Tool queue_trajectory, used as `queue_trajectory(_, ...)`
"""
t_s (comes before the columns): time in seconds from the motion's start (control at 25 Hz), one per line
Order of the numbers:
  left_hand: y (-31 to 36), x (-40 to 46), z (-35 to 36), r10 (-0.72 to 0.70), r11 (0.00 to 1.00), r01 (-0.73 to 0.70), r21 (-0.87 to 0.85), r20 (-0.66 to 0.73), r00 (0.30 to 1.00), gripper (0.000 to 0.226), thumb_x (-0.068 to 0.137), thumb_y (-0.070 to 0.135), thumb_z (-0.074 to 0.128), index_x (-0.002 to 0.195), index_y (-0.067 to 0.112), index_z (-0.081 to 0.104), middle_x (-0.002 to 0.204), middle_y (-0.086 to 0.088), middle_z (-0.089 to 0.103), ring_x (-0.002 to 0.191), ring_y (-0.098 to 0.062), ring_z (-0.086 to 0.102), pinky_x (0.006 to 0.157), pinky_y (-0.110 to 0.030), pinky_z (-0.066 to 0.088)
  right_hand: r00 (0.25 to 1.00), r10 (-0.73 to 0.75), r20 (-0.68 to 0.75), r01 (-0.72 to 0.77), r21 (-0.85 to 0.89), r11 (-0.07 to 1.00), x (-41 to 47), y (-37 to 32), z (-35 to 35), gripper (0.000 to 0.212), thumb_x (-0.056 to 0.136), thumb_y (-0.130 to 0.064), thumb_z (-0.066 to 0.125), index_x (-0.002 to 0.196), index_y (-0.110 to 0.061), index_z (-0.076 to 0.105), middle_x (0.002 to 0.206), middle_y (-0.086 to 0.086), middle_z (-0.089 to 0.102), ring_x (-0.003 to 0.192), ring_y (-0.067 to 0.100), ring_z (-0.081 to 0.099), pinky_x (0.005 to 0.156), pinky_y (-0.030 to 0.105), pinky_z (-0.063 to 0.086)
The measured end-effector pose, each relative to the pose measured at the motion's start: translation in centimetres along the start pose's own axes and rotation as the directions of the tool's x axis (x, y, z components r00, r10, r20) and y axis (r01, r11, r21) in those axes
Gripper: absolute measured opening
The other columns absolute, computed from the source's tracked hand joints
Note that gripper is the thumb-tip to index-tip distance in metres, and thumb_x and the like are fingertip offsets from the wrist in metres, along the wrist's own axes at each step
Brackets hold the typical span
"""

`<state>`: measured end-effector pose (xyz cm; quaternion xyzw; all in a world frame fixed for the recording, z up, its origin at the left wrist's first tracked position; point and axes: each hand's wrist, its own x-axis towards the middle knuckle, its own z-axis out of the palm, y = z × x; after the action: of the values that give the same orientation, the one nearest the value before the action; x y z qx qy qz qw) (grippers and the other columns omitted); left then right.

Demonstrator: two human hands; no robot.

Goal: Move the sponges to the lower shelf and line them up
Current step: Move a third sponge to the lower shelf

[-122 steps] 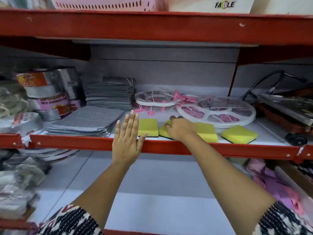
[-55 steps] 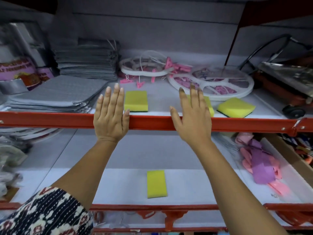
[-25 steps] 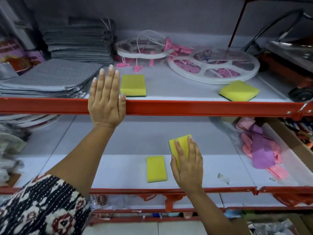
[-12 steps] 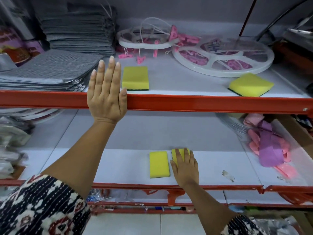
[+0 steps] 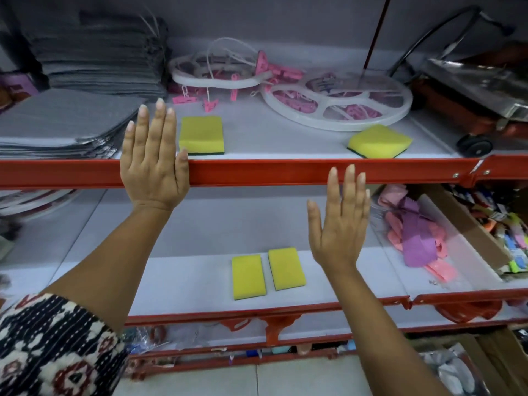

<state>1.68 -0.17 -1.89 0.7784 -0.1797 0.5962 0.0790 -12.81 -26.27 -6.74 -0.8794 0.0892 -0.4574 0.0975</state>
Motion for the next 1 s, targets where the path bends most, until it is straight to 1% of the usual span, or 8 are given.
queue_trajectory(0.12,0.0,0.1,-0.1,0.008,1.0,-0.008,0.005,-0.019,1.0,0.052,0.102,0.031,0.02,0.146,0.006,0.032,0.149,-0.011,0.037,0.142,-0.024,0.023,0.119,-0.036,0.017,0.999,0.031,-0.034,-0.032,-0.038,0.999,6.6,0.7,-2.0,0.053,0.099,-0.042,0.038,0.142,-0.012,0.042,0.152,0.015,0.036,0.143,0.032,0.026,0.113,0.042,0.027)
queue_trajectory(0.2,0.0,0.1,-0.1,0.013,1.0,-0.013,0.006,-0.025,1.0,0.052,0.102,0.03,0.021,0.145,0.005,0.033,0.149,-0.012,0.037,0.141,-0.026,0.026,0.118,-0.038,0.019,0.991,0.097,0.09,-0.087,-0.112,0.99,10.5,1.7,-2.6,0.058,0.096,-0.049,0.032,0.137,-0.012,0.046,0.148,0.016,0.041,0.139,0.037,0.032,0.107,0.048,0.034)
queue_trajectory(0.28,0.0,0.0,0.0,0.018,1.0,-0.018,0.006,-0.036,0.999,0.052,0.101,0.029,0.023,0.145,0.005,0.035,0.148,-0.012,0.038,0.141,-0.026,0.027,0.117,-0.04,0.022,0.945,0.205,0.254,-0.145,-0.235,0.961,13.8,2.9,-3.0,0.062,0.094,-0.055,0.03,0.137,-0.014,0.044,0.148,0.017,0.039,0.135,0.041,0.033,0.103,0.052,0.035)
queue_trajectory(0.44,0.0,0.2,0.1,0.024,1.0,-0.024,0.004,-0.047,0.999,0.051,0.1,0.028,0.025,0.144,0.004,0.036,0.147,-0.013,0.039,0.14,-0.027,0.028,0.114,-0.044,0.027,0.709,0.495,0.502,-0.275,-0.45,0.85,18.6,4.4,-3.5,0.069,0.091,-0.064,0.028,0.145,-0.02,0.033,0.153,0.014,0.029,0.134,0.042,0.033,0.102,0.052,0.035)
queue_trajectory(0.52,0.0,0.2,0.1,0.029,1.0,-0.029,0.005,-0.049,0.998,0.051,0.1,0.028,0.025,0.144,0.004,0.037,0.147,-0.012,0.04,0.14,-0.028,0.029,0.114,-0.044,0.028,0.601,0.555,0.575,-0.282,-0.497,0.821,19.6,4.4,-3.2,0.076,0.089,-0.07,0.024,0.15,-0.024,0.022,0.158,0.01,0.018,0.14,0.039,0.029,0.105,0.052,0.034)
queue_trajectory(0.6,-0.1,0.2,0.1,0.028,1.0,-0.027,0.004,-0.045,0.999,0.051,0.099,0.027,0.026,0.143,0.004,0.037,0.147,-0.012,0.04,0.14,-0.027,0.029,0.114,-0.043,0.027,0.555,0.564,0.611,-0.267,-0.511,0.817,19.7,4.2,-2.7,0.079,0.088,-0.072,0.024,0.151,-0.024,0.018,0.16,0.008,0.016,0.142,0.035,0.026,0.106,0.05,0.034)
queue_trajectory(0.84,-0.1,0.1,0.3,0.027,1.0,-0.027,0.014,-0.052,0.998,0.052,0.096,0.025,0.029,0.143,0.005,0.038,0.147,-0.011,0.041,0.14,-0.027,0.03,0.113,-0.043,0.028,0.638,0.544,0.544,-0.256,-0.517,0.817,19.1,4.0,-2.1,0.065,0.088,-0.052,0.046,0.142,-0.016,0.035,0.142,0.013,0.044,0.127,0.036,0.045,0.091,0.039,0.044)
queue_trajectory(1.0,-0.1,0.2,0.2,0.033,0.999,-0.032,0.012,-0.052,0.998,0.052,0.095,0.025,0.03,0.143,0.005,0.038,0.146,-0.011,0.041,0.14,-0.027,0.03,0.113,-0.043,0.028,0.705,0.528,0.473,-0.321,-0.451,0.833,19.1,3.8,-2.7,0.051,0.086,-0.046,0.051,0.125,-0.015,0.052,0.129,0.015,0.055,0.118,0.037,0.051,0.074,0.034,0.039)
